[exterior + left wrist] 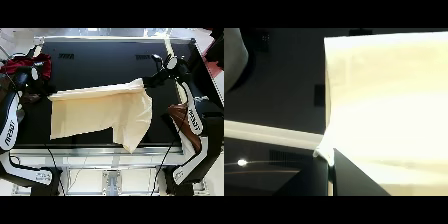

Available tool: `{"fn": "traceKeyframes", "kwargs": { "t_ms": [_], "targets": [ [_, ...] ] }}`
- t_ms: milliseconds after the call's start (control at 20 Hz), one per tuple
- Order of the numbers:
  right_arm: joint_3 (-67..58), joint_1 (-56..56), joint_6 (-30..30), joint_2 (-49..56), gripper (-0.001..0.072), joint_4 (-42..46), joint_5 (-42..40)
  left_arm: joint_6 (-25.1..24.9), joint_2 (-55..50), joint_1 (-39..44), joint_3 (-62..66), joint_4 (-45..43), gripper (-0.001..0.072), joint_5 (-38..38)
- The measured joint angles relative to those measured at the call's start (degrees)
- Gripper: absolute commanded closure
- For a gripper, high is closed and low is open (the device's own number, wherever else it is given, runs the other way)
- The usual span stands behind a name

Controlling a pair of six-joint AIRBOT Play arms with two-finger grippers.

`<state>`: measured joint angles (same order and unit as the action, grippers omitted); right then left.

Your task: Fold the shirts.

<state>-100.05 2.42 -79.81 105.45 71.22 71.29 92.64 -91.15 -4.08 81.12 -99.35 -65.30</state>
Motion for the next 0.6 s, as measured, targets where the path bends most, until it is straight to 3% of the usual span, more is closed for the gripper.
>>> {"fn": "traceKeyframes", "kwargs": {
  "t_ms": [500,550,600],
  "targets": [
    [10.0,0.4,-3.0,0.1,0.0696,3.5,-4.0,0.0,0.1,-0.2,-2.7,-0.9,0.0690,1.6],
    [10.2,0.4,-3.0,0.1,0.0648,3.6,-4.0,-0.1,-0.1,-0.2,-2.7,-1.0,0.0607,1.6],
    [10.4,0.4,-3.2,0.1,0.0496,3.6,-3.8,-0.1,-0.3,-0.2,-2.8,-1.2,0.0338,1.6]
  ]
}}
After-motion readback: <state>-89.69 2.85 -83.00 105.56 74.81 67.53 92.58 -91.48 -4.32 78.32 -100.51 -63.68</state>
